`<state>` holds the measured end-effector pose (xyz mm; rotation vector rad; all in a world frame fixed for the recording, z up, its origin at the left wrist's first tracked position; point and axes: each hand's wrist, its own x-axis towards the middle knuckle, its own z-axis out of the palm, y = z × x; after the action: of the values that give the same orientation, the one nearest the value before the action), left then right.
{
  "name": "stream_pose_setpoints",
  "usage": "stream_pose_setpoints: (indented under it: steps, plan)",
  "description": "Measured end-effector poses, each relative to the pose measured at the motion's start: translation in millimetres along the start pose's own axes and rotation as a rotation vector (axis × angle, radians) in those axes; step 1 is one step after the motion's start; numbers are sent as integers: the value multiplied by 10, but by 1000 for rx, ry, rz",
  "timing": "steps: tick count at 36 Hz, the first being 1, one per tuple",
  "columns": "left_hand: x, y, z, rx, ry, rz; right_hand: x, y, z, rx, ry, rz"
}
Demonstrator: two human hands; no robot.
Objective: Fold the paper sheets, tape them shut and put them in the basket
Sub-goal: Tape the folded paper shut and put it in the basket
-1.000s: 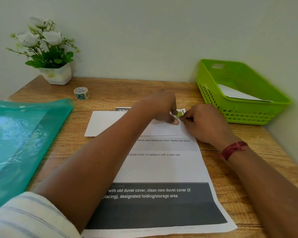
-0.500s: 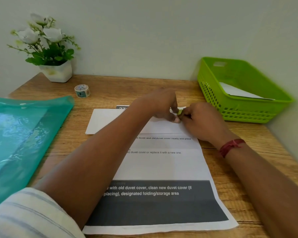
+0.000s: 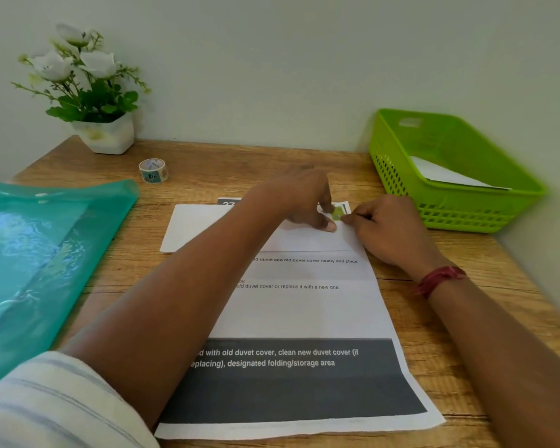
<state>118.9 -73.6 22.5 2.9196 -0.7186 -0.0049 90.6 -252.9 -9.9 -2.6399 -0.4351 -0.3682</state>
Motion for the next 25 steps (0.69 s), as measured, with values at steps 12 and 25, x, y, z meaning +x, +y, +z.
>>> stream_pose_setpoints:
  steps: [12, 25]
  plan:
    - [14, -5, 10, -26, -26, -4, 7, -46, 6, -18, 17, 8]
    - [-43, 52, -28, 27, -61, 12, 30, -121, 16, -162, -39, -44]
